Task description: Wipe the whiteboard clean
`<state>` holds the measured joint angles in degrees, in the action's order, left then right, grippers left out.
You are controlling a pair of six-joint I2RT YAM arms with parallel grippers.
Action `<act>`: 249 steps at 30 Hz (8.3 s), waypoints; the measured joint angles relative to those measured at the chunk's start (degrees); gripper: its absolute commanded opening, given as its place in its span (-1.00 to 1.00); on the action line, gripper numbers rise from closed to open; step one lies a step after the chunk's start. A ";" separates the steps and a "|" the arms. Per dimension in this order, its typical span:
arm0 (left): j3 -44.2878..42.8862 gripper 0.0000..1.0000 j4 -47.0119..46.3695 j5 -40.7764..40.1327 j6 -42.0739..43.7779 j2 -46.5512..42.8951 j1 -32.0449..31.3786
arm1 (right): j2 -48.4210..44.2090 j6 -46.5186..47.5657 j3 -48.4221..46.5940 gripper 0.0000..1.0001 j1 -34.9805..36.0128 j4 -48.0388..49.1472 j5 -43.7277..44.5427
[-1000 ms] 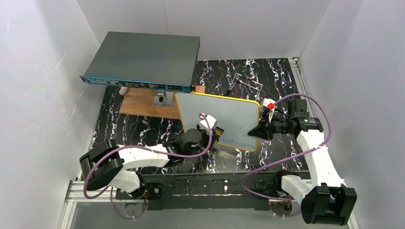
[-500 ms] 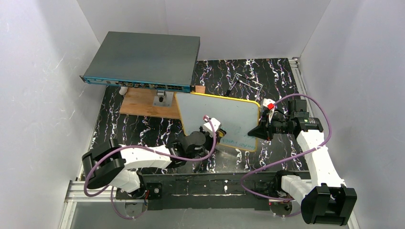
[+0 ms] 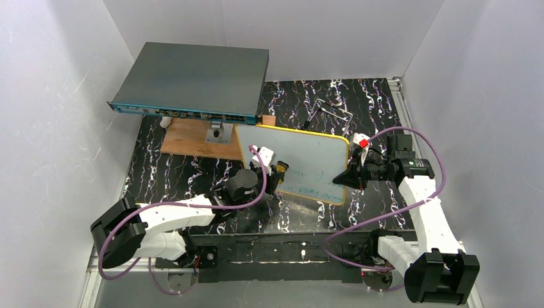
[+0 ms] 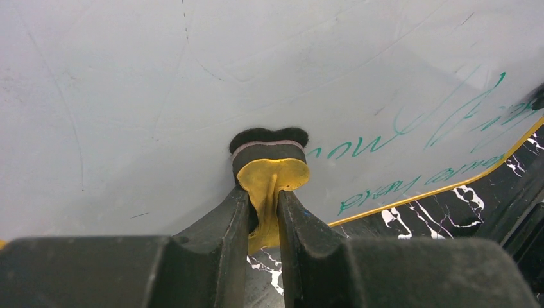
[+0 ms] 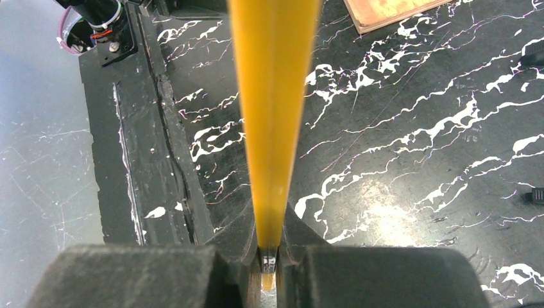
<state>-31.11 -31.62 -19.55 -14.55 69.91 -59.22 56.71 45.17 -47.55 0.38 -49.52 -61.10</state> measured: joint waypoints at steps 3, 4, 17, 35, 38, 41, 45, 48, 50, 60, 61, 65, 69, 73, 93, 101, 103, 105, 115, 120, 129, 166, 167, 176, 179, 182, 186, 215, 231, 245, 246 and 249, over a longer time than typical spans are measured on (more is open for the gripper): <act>0.00 -1.00 -0.04 1.09 -0.04 0.13 0.17 | -0.31 -0.22 0.09 -0.97 0.00 -0.07 0.13; 0.00 -1.00 -0.04 1.33 -0.04 0.13 0.22 | -0.37 -0.22 0.09 -0.97 0.00 -0.11 0.13; -0.02 -1.00 0.90 5.60 1.36 0.37 0.28 | -0.55 -0.24 0.09 -0.97 0.02 -0.44 0.13; -4.83 -1.00 2.03 6.71 6.75 8.92 -4.72 | -0.52 -0.17 0.09 -0.97 0.00 -0.37 0.33; -4.83 -1.00 2.03 6.69 6.91 8.92 -4.72 | -0.52 -0.17 0.11 -0.97 0.00 -0.28 0.33; -4.83 -1.00 2.08 6.64 7.04 8.90 -4.72 | -0.52 -0.17 0.11 -0.97 0.00 -0.22 0.33; -4.83 -1.00 2.14 6.62 7.08 8.79 -4.74 | -0.52 -0.15 0.09 -0.97 0.00 -0.22 0.31; -4.83 -1.00 2.16 6.54 7.08 8.72 -4.76 | -0.52 -0.15 0.11 -0.97 0.00 -0.22 0.33; -4.81 -1.00 2.29 6.51 7.08 8.61 -4.76 | -0.52 -0.15 0.11 -0.97 0.00 -0.24 0.31; -5.44 -1.00 3.50 4.61 9.42 8.70 -6.27 | -0.52 0.07 0.11 -0.97 0.02 -0.26 0.28; -6.05 -1.00 3.76 4.17 9.99 9.33 -6.82 | -0.52 0.09 0.11 -0.97 0.02 -0.26 0.28; -8.02 -1.00 3.23 3.30 11.19 12.39 -8.92 | -0.52 0.09 0.11 -0.97 0.02 -0.26 0.31; -6.88 -1.00 1.40 2.12 10.58 12.17 -9.14 | -0.52 0.11 0.11 -0.97 0.07 -0.24 0.28; -2.97 -1.00 0.39 0.02 7.74 7.56 -6.75 | -0.52 0.07 0.11 -0.97 0.26 -0.24 0.28; -5.40 -1.00 1.66 0.09 6.91 7.69 -5.88 | -0.57 0.09 0.11 -0.97 0.11 0.20 0.57; -8.13 -1.00 2.40 0.50 8.37 11.10 -7.72 | -0.57 0.09 0.11 -0.97 0.11 0.44 0.72; -9.03 -1.00 2.58 0.28 8.59 12.22 -8.41 | -0.55 0.09 0.11 -0.97 0.11 0.48 0.74; -9.46 -1.00 2.58 -0.37 8.72 12.90 -8.90 | -0.57 0.09 0.11 -0.97 0.09 0.59 0.79; -4.68 -1.00 1.38 -2.69 3.37 7.39 -6.19 | -0.63 0.17 0.11 -0.97 0.13 0.42 0.66; -1.27 -1.00 1.68 -3.80 -1.66 1.70 -2.23 | -0.63 0.20 0.11 -0.97 0.13 0.42 0.59; -1.88 -1.00 1.25 -1.36 -2.36 2.99 -1.53 | -0.63 0.13 0.11 -0.97 0.04 0.52 0.79; -8.83 -1.00 1.55 0.81 4.42 11.76 -9.44 | -0.81 0.11 0.11 -0.97 0.15 0.17 0.59; -7.85 -1.00 1.46 0.13 4.26 10.62 -9.35 | -0.81 0.09 0.11 -0.97 0.22 -0.04 0.52; 0.74 -1.00 0.35 -3.89 -0.48 -1.01 -5.73 | -0.81 0.17 0.48 -0.97 0.92 -1.44 -0.17; 1.99 -1.00 0.57 -4.07 -2.73 -3.39 -4.20 | -0.83 0.13 0.48 -0.97 0.92 -1.49 -0.20; 2.25 -1.00 0.63 -4.00 -4.39 -3.72 -3.82 | -0.83 0.15 0.48 -0.97 0.92 -1.51 -0.20; 2.12 -1.00 0.24 -3.48 -5.22 -2.64 -3.74 | -0.81 -0.07 0.50 -0.97 0.92 -1.53 -0.20; -3.80 -1.00 -3.48 -8.90 0.28 6.32 -10.97 | -0.74 0.07 0.50 -0.97 0.87 -0.68 -0.09; -14.80 -1.00 -5.60 4.17 -1.73 21.11 -13.44 | -0.74 0.09 0.50 -0.97 0.28 0.44 0.31; -8.02 -1.00 -2.21 -4.26 -2.43 8.41 -10.34 | -0.74 0.24 0.50 -0.97 0.76 -0.33 0.04; -7.82 -1.00 -1.86 -4.33 -2.54 7.56 -9.86 | -0.74 0.20 0.50 -0.97 0.76 -0.33 0.04; -7.82 -1.00 -1.03 -3.67 -2.47 6.58 -9.07 | -0.74 0.04 0.50 -0.97 0.76 -0.35 0.04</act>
<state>-38.94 -32.64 -23.22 -17.02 76.49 -68.29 55.96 45.21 -47.05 1.15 -49.87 -61.06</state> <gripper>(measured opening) 0.174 0.128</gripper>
